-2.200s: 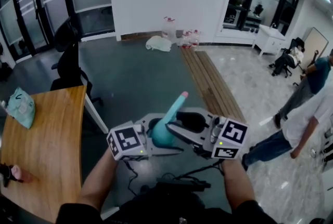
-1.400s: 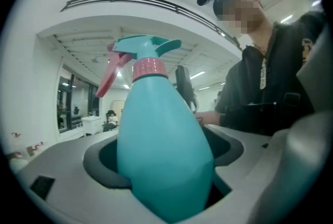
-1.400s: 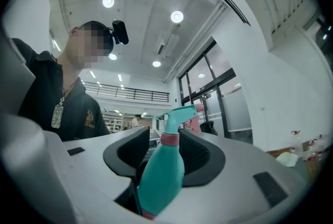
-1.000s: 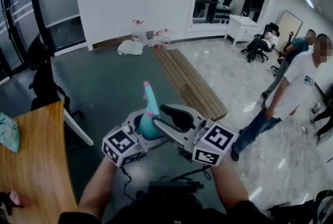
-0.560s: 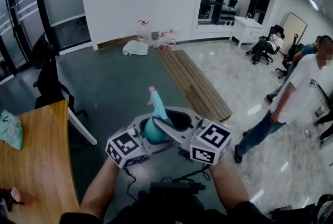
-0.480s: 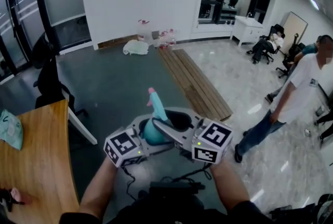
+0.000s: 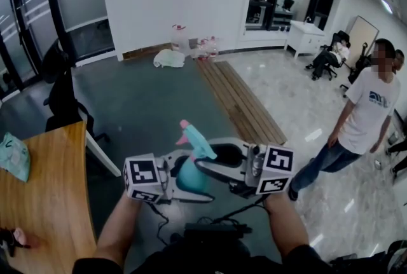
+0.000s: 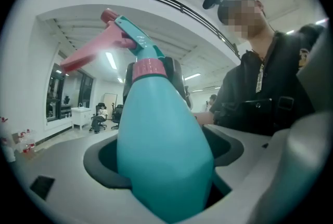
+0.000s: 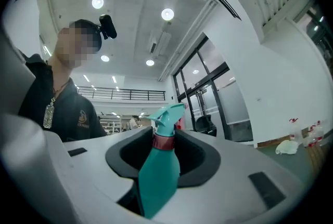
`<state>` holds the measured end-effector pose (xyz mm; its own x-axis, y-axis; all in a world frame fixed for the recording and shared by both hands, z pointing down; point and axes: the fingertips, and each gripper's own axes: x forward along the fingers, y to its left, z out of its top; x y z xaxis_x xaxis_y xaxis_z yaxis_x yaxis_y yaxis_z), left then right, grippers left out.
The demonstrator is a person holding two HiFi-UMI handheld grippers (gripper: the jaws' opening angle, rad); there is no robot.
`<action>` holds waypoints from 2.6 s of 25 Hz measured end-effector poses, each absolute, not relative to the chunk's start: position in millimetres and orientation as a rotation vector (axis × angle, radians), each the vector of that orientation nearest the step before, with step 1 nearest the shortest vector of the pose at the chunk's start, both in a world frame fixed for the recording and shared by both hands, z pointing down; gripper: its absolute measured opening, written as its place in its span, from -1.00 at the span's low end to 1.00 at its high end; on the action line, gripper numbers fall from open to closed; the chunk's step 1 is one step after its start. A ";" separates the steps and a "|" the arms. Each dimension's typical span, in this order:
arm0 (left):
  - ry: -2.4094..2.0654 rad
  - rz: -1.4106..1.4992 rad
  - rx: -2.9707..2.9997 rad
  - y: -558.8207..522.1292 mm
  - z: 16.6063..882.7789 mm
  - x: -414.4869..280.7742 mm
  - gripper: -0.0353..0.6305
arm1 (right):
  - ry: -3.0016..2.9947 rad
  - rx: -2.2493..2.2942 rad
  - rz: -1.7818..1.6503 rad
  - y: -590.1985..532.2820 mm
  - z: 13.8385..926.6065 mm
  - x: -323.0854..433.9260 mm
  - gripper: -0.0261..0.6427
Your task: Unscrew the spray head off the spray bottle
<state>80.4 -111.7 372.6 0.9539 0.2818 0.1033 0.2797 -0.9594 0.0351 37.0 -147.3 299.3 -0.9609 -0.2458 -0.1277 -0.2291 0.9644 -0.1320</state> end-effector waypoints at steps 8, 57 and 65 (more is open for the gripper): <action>-0.007 0.200 3.121 -163.3 382.7 81.6 0.39 | 2.951 -0.635 -0.178 -176.0 305.2 44.3 -0.52; -0.236 0.258 3.131 -187.7 394.9 69.0 0.39 | 2.980 -0.650 -0.166 -177.3 311.8 44.3 -0.35; -0.739 0.362 3.142 -215.8 389.3 68.1 0.39 | 2.924 -0.979 -0.185 -193.8 315.1 47.9 -0.35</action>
<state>68.1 -215.8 389.3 0.8721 -0.4506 0.1909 -0.4271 -0.8912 -0.1528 47.9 -193.8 315.1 -0.7978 -0.6029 -0.0121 -0.5965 0.7920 -0.1299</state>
